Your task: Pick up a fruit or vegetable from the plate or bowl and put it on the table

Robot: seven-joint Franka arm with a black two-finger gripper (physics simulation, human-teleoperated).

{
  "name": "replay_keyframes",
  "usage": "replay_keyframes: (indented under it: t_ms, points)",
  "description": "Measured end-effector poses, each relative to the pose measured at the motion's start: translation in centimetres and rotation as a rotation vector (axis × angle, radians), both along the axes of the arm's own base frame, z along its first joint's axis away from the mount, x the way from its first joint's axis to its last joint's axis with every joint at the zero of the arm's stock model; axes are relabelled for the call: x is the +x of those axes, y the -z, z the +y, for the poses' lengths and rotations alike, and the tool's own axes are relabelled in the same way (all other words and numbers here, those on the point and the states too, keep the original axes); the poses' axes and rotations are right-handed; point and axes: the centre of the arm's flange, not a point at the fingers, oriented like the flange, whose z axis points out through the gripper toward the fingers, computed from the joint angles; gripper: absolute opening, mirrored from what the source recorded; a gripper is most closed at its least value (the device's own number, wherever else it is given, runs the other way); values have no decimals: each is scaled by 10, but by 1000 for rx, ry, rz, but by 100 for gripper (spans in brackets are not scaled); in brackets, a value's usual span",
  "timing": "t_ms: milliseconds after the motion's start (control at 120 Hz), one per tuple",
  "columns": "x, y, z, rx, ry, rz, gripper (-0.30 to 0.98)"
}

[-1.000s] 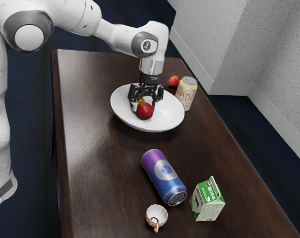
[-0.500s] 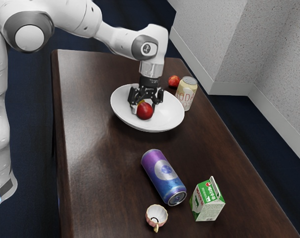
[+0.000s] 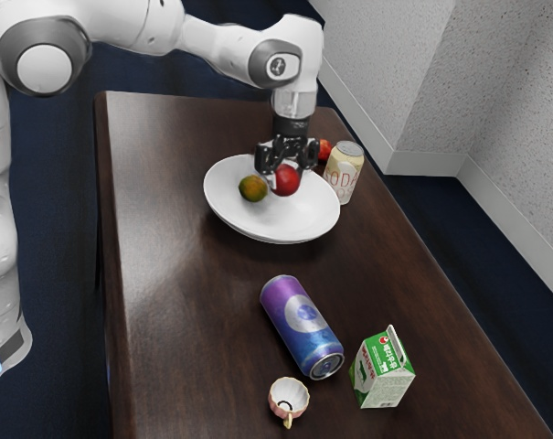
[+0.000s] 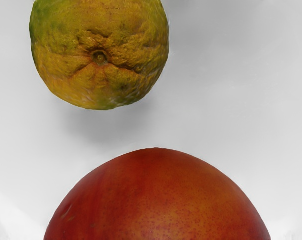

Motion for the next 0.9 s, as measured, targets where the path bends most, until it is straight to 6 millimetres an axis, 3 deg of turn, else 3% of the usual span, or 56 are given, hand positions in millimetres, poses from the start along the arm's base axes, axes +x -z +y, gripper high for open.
replay_keyframes:
  t_ms: [67,100,133,183,217,292,442,567,633,800,858,900]
  points:
    - [22,-49,1,74,30,-91,31]
    - [47,-72,-3,113,55,-143,32]
    - [77,-84,-25,138,108,-183,33]
    - [126,-81,-83,145,218,-231,33]
    - [151,-67,-115,133,275,-243,32]
    - [177,-37,-158,111,350,-243,30]
    - [192,13,-170,94,384,-191,30]
    - [194,20,-165,91,383,-183,31]
    - [193,24,-163,80,379,-179,46]
    - [193,23,-165,67,381,-184,62]
    - [191,14,-167,74,388,-194,64]
    - [161,-47,-159,136,426,-217,65]
